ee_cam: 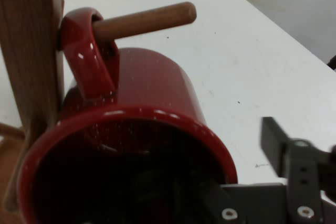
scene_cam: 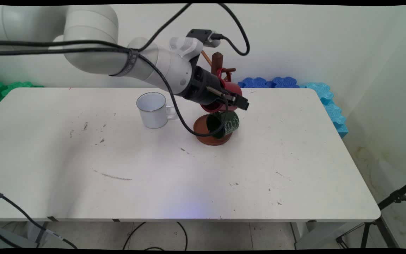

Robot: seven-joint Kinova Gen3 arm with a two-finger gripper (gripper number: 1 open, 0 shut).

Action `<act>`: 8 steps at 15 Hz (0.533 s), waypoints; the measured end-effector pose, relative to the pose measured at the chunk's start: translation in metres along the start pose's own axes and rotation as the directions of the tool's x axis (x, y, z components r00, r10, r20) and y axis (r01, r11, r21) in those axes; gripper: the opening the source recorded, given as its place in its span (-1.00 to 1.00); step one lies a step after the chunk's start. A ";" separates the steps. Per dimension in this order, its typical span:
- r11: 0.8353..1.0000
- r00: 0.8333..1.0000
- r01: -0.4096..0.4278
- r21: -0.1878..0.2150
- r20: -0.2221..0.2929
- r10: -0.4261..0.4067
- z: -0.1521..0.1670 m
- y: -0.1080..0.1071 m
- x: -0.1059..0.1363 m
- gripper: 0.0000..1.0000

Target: Pick up the red mug from the rack, then place the picked object on the table

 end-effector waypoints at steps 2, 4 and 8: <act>1.000 0.999 -0.030 0.001 -0.013 0.030 0.004 0.001 0.000 -1.00; 0.998 0.998 -0.062 0.002 -0.024 0.062 0.006 0.001 -0.001 -1.00; 0.995 0.994 -0.102 -0.002 -0.035 0.102 0.008 0.002 -0.003 -1.00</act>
